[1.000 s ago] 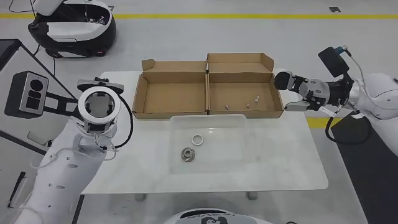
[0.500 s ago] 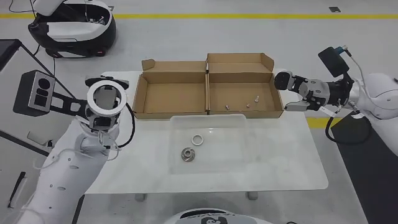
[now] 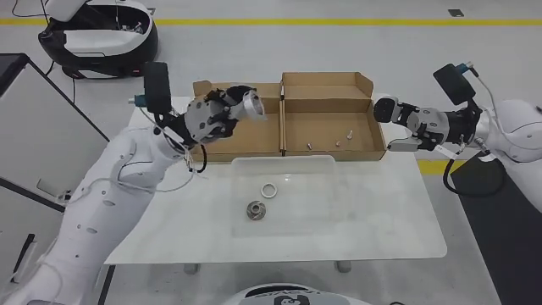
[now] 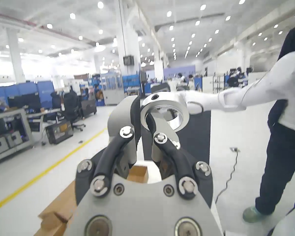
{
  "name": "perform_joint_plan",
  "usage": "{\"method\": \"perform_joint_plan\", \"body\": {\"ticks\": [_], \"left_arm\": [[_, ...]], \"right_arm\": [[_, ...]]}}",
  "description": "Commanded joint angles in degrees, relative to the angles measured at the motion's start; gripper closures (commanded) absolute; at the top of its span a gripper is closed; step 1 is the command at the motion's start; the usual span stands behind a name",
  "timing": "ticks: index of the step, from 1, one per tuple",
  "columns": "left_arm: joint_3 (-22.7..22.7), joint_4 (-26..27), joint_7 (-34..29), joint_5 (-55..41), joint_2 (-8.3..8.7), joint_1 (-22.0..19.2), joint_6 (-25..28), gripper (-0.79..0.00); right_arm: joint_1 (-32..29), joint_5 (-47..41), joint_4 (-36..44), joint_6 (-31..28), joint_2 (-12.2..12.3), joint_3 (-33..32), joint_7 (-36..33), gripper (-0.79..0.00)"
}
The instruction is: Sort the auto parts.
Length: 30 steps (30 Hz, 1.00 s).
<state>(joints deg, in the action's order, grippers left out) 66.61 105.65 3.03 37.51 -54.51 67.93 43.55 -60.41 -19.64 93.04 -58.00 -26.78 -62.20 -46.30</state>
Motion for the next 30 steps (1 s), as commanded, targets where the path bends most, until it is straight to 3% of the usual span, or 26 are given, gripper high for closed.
{"method": "perform_joint_plan", "body": {"ticks": [1, 7, 12, 23, 30], "left_arm": [[-0.6, -0.5, -6.0, -0.1, -0.03, -1.1, -2.0, 0.000], [-5.5, -3.8, -19.7, 4.3, -1.09, -7.1, -12.0, 0.000], [-11.1, -8.9, -24.6, 11.3, -2.79, -13.5, -17.0, 0.000], [-22.1, -22.7, -33.6, 22.2, -6.55, -22.5, -19.2, 0.000], [-29.2, -32.4, -37.6, 25.8, -10.29, -28.0, -21.5, 0.000]], "right_arm": [[0.0, 0.0, 0.0, 0.0, 0.0, 0.0, 0.0, -0.785], [0.0, 0.0, 0.0, 0.0, 0.0, 0.0, 0.0, -0.785], [0.0, 0.0, 0.0, 0.0, 0.0, 0.0, 0.0, -0.785], [0.0, 0.0, 0.0, 0.0, 0.0, 0.0, 0.0, -0.785], [0.0, 0.0, 0.0, 0.0, 0.0, 0.0, 0.0, -0.785]]}}
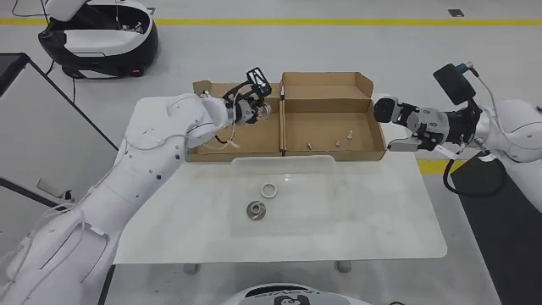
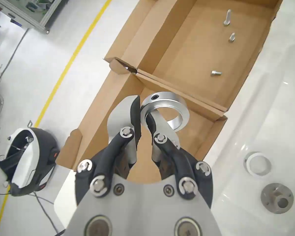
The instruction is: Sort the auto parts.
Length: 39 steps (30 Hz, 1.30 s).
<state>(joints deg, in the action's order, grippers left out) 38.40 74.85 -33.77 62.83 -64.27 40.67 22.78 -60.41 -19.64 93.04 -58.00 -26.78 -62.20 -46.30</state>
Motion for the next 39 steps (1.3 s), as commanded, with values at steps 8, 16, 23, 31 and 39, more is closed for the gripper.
{"method": "perform_joint_plan", "body": {"ticks": [8, 16, 23, 31, 39], "left_arm": [[-8.4, -12.6, -3.3, 2.4, -6.00, -6.2, -2.1, 0.000], [-13.1, -23.2, -4.5, 3.5, -10.90, -9.2, -0.4, 0.000], [-16.2, -31.0, -4.6, 4.0, -15.10, -10.4, 1.4, 0.000], [-18.0, -37.2, -3.3, 5.3, -18.95, -11.3, 2.0, -0.314], [-18.1, -42.7, -1.9, 6.0, -21.37, -12.2, 2.8, -0.342]], "right_arm": [[0.0, 0.0, 0.0, 0.0, 0.0, 0.0, 0.0, -0.785], [0.0, 0.0, 0.0, 0.0, 0.0, 0.0, 0.0, -0.785], [0.0, 0.0, 0.0, 0.0, 0.0, 0.0, 0.0, -0.785], [0.0, 0.0, 0.0, 0.0, 0.0, 0.0, 0.0, -0.785], [0.0, 0.0, 0.0, 0.0, 0.0, 0.0, 0.0, -0.785]]}}
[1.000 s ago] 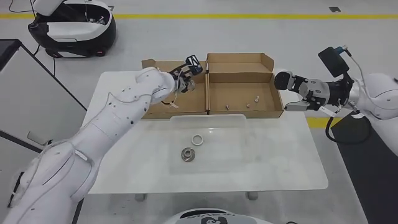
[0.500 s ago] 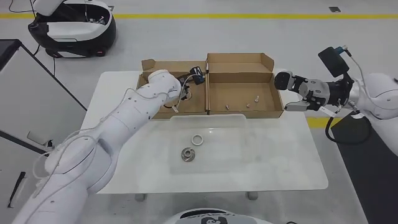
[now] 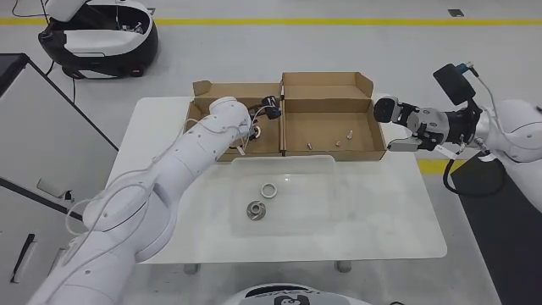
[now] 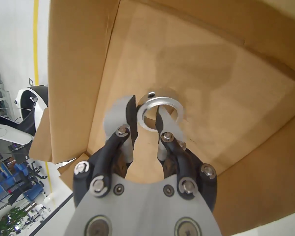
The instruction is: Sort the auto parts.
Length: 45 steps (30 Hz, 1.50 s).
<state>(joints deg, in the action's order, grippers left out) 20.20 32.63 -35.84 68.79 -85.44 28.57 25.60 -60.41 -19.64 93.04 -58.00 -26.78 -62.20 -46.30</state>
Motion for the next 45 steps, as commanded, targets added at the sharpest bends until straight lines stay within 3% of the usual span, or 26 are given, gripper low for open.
{"method": "perform_joint_plan", "body": {"ticks": [1, 2, 4, 9, 11, 19, 26, 32, 38, 45], "left_arm": [[0.2, -1.0, 0.4, 0.0, -0.42, -0.2, -0.2, -0.366], [0.4, -1.2, 0.6, -0.1, -0.63, -0.4, -0.2, -0.372], [0.8, -2.0, 1.3, -0.3, -0.90, -1.0, -0.2, -0.582], [1.8, -2.8, 2.4, 0.5, -0.98, -2.7, 0.6, -0.696], [2.0, -2.4, 3.2, 1.6, -0.72, -3.4, 2.3, -0.776], [5.1, 2.7, 5.2, 2.7, 2.46, -6.2, 13.8, -0.785], [10.6, 17.2, -2.2, 0.1, 7.44, -4.4, 24.9, -0.785], [18.6, 35.2, -12.9, -6.7, 12.92, 2.5, 29.8, -0.785], [19.5, 50.8, -16.8, -12.7, 18.49, 9.3, 26.0, -0.785], [13.6, 62.6, -21.9, -23.1, 24.56, 9.4, 20.9, -0.785]], "right_arm": [[0.0, 0.0, 0.0, 0.0, 0.0, 0.0, 0.0, -0.785], [0.0, 0.0, 0.0, 0.0, 0.0, 0.0, 0.0, -0.785], [0.0, 0.0, 0.0, 0.0, 0.0, 0.0, 0.0, -0.785], [0.0, 0.0, 0.0, 0.0, 0.0, 0.0, 0.0, -0.785], [0.0, 0.0, 0.0, 0.0, 0.0, 0.0, 0.0, -0.785], [0.0, 0.0, 0.0, 0.0, 0.0, 0.0, 0.0, -0.785], [0.0, 0.0, 0.0, 0.0, 0.0, 0.0, 0.0, -0.785], [0.0, 0.0, 0.0, 0.0, 0.0, 0.0, 0.0, -0.785], [0.0, 0.0, 0.0, 0.0, 0.0, 0.0, 0.0, -0.785], [0.0, 0.0, 0.0, 0.0, 0.0, 0.0, 0.0, -0.785]]}}
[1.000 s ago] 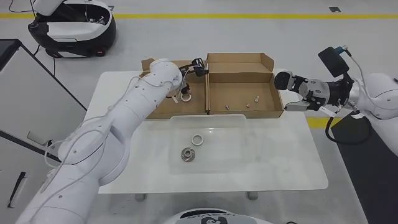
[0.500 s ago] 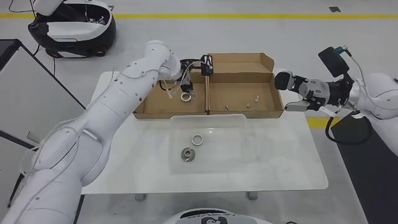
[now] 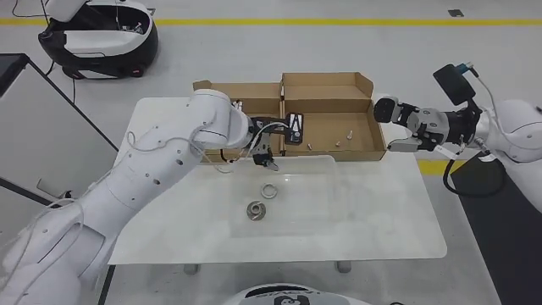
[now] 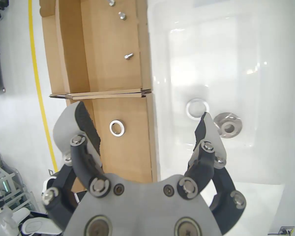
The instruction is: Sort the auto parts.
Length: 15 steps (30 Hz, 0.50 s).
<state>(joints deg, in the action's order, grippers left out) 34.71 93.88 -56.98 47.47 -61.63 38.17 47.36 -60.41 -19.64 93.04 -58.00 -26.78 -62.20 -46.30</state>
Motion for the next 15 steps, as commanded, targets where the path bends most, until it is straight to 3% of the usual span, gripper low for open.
{"method": "perform_joint_plan", "body": {"ticks": [1, 7, 15], "left_arm": [[-2.2, 2.6, -1.6, -3.7, 1.51, -0.5, -1.6, -0.785], [-6.5, 7.1, -6.5, -17.0, 4.98, -2.5, -6.5, -0.785], [-6.6, 7.3, -6.6, -17.6, 5.09, -2.6, -6.7, -0.785]], "right_arm": [[0.0, 0.0, 0.0, 0.0, 0.0, 0.0, 0.0, -0.785], [0.0, 0.0, 0.0, 0.0, 0.0, 0.0, 0.0, -0.785], [0.0, 0.0, 0.0, 0.0, 0.0, 0.0, 0.0, -0.785]]}}
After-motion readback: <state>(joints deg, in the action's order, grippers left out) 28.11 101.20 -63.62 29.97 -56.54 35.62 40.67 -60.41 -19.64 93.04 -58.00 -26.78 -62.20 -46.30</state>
